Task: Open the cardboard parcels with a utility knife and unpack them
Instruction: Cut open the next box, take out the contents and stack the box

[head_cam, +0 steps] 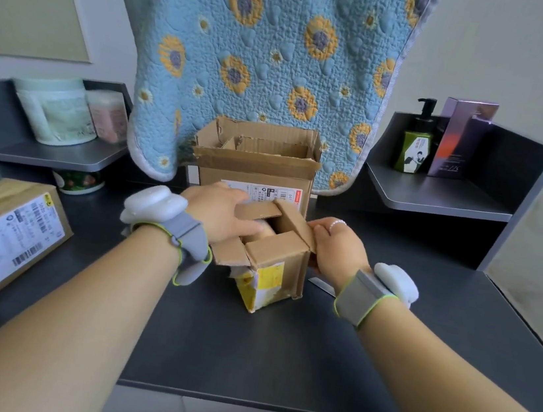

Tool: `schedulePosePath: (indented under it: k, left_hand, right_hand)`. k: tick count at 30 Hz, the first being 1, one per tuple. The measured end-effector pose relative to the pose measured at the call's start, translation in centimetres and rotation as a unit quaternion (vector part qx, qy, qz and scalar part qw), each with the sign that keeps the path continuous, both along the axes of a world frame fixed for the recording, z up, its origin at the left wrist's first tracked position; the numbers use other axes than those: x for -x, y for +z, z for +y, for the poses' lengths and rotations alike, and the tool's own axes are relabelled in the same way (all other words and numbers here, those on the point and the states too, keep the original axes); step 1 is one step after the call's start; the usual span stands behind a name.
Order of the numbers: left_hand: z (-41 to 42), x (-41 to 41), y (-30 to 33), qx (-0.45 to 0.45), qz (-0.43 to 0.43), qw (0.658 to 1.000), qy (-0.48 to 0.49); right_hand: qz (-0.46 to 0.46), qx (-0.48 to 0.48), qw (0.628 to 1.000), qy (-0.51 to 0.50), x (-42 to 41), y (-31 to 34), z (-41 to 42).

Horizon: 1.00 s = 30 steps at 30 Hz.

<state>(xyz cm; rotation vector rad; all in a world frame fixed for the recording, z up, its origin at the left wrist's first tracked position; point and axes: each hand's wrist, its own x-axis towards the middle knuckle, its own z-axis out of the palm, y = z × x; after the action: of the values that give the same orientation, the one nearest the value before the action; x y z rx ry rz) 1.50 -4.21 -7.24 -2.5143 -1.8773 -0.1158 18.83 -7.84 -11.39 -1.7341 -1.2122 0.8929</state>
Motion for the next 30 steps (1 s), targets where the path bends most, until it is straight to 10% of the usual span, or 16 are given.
schedulePosePath:
  k: [4,11,25,30]
  left_hand:
    - [0.0,-0.3,-0.4,0.004,-0.012,1.000,0.028]
    - [-0.3,0.9,0.5,-0.050,0.012,0.998,-0.027]
    - [-1.6,1.9,-0.9,-0.112,-0.187,0.972,0.085]
    - [-2.2,1.3,-1.5,-0.155,-0.226,0.958,0.086]
  right_hand:
    - [-0.341,-0.133,0.930,-0.032,-0.5,0.5,-0.4]
    - [-0.553,-0.264,0.786,0.075,2.7,3.0,-2.6]
    - [-0.428,-0.130,0.888,0.104,1.0,6.6,-3.5]
    - [-0.679,-0.166,0.690,0.189,2.6,7.1,-3.8]
